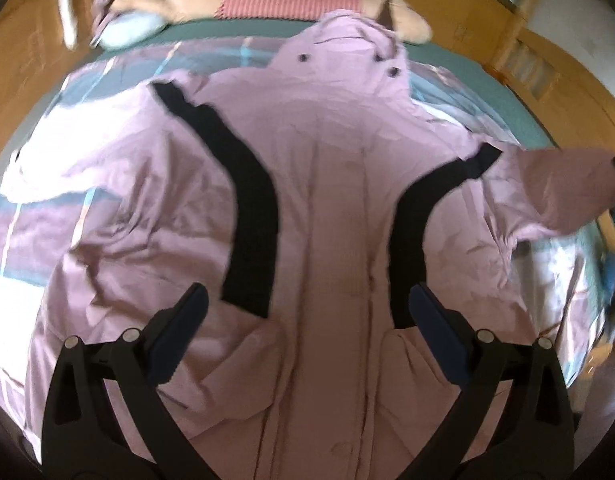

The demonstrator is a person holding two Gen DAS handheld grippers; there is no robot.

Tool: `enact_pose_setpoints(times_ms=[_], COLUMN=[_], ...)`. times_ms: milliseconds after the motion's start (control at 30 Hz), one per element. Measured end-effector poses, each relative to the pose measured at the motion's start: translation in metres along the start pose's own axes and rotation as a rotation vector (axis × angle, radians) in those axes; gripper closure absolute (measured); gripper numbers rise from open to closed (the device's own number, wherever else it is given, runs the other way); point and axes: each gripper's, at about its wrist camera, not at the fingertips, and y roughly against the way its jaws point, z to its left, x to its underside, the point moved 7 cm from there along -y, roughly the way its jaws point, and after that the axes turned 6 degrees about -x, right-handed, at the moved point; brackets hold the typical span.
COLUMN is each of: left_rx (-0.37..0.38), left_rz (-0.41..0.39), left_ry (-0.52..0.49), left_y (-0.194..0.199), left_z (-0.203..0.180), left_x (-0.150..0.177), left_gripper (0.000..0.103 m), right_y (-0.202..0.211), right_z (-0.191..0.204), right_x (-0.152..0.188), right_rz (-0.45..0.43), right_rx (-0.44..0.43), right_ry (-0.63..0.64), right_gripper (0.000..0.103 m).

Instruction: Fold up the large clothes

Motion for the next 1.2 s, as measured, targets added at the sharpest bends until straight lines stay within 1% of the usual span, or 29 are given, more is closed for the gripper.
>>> enact_pose_setpoints(times_ms=[33, 67, 100, 133, 167, 200, 233, 267, 333, 400, 433, 500, 567, 600, 633, 667, 700, 767, 800, 833, 900, 933, 967, 1000, 1033, 1067, 1100, 1167, 1200], left_rx=[-0.019, -0.043, -0.076, -0.119, -0.14, -0.151, -0.155, -0.158, -0.172, -0.121, -0.086, -0.041, 0.018, 0.053, 0.111, 0.148, 0.176, 0.212, 0.23, 0.268, 0.336, 0.304, 0.279, 0.244, 0.2, 0.189, 0.22, 0.238, 0.234], left_rz=[0.005, 0.002, -0.005, -0.015, -0.025, -0.035, -0.04, -0.044, -0.046, -0.029, -0.006, 0.01, 0.021, 0.039, 0.077, 0.108, 0.139, 0.216, 0.256, 0.306, 0.36, 0.368, 0.352, 0.331, 0.323, 0.308, 0.266, 0.209, 0.169], left_ry=[0.036, 0.058, 0.08, 0.121, 0.165, 0.239, 0.289, 0.339, 0.436, 0.471, 0.473, 0.473, 0.487, 0.492, 0.497, 0.497, 0.491, 0.445, 0.416, 0.378, 0.309, 0.275, 0.248, 0.21, 0.176, 0.159, 0.169, 0.183, 0.179], left_y=[0.001, 0.003, 0.006, 0.01, 0.013, 0.018, 0.02, 0.023, 0.025, 0.025, 0.024, 0.025, 0.025, 0.024, 0.018, 0.012, 0.005, -0.014, -0.025, -0.038, -0.059, -0.07, -0.078, -0.085, -0.089, -0.09, -0.088, -0.079, -0.073], left_z=[0.012, 0.022, 0.033, 0.05, 0.066, 0.087, 0.101, 0.115, 0.141, 0.151, 0.154, 0.157, 0.161, 0.159, 0.155, 0.151, 0.145, 0.124, 0.113, 0.097, 0.072, 0.065, 0.061, 0.059, 0.059, 0.059, 0.059, 0.06, 0.06], left_x=[-0.002, -0.004, -0.006, -0.011, -0.014, -0.016, -0.015, -0.015, -0.012, -0.01, -0.01, -0.009, -0.008, -0.004, -0.001, 0.002, 0.004, 0.008, 0.01, 0.009, 0.004, 0.001, -0.002, -0.007, -0.011, -0.015, -0.023, -0.035, -0.041], left_gripper=[0.002, 0.002, 0.002, 0.002, 0.002, 0.002, 0.002, 0.002, 0.002, 0.002, 0.002, 0.002, 0.002, 0.002, 0.002, 0.002, 0.002, 0.002, 0.002, 0.002, 0.002, 0.004, 0.006, 0.024, 0.047, 0.048, 0.052, 0.053, 0.053], right_y=[-0.001, -0.004, -0.01, -0.015, -0.018, -0.015, -0.011, -0.004, 0.012, 0.029, 0.031, 0.031, 0.015, 0.005, 0.001, -0.011, -0.022, -0.042, -0.049, -0.052, -0.059, -0.061, -0.063, -0.062, -0.058, -0.058, -0.06, -0.065, -0.068], right_z=[0.048, 0.093, 0.125, 0.164, 0.197, 0.216, 0.238, 0.252, 0.27, 0.279, 0.28, 0.265, 0.247, 0.236, 0.221, 0.205, 0.189, 0.167, 0.158, 0.154, 0.146, 0.145, 0.143, 0.142, 0.142, 0.141, 0.141, 0.139, 0.133], right_x=[0.012, 0.032, 0.051, 0.083, 0.117, 0.141, 0.171, 0.188, 0.203, 0.2, 0.193, 0.179, 0.158, 0.148, 0.144, 0.136, 0.131, 0.133, 0.138, 0.139, 0.15, 0.151, 0.156, 0.16, 0.161, 0.164, 0.168, 0.182, 0.188], right_rz=[0.033, 0.097, 0.164, 0.274, 0.386, 0.454, 0.528, 0.557, 0.526, 0.433, 0.395, 0.376, 0.407, 0.424, 0.436, 0.46, 0.485, 0.578, 0.623, 0.658, 0.739, 0.76, 0.789, 0.809, 0.825, 0.844, 0.879, 0.97, 0.996], right_rx=[-0.108, -0.22, -0.292, -0.369, -0.429, -0.46, -0.51, -0.55, -0.587, -0.614, -0.614, -0.607, -0.59, -0.573, -0.557, -0.54, -0.537, -0.536, -0.54, -0.542, -0.536, -0.531, -0.528, -0.534, -0.549, -0.566, -0.592, -0.62, -0.611], right_ry=[0.096, 0.185, 0.257, 0.368, 0.485, 0.558, 0.64, 0.692, 0.776, 0.851, 0.865, 0.803, 0.646, 0.566, 0.498, 0.378, 0.299, 0.102, 0.032, -0.01, -0.086, -0.101, -0.119, -0.136, -0.156, -0.179, -0.219, -0.312, -0.353], right_gripper=[0.097, 0.097, 0.096, 0.095, 0.093, 0.087, 0.076, 0.07, 0.034, 0.023, 0.022, 0.022, 0.022, 0.018, 0.012, 0.011, 0.01, 0.01, 0.01, 0.01, 0.01, 0.01, 0.01, 0.01, 0.01, 0.01, 0.01, 0.01, 0.01])
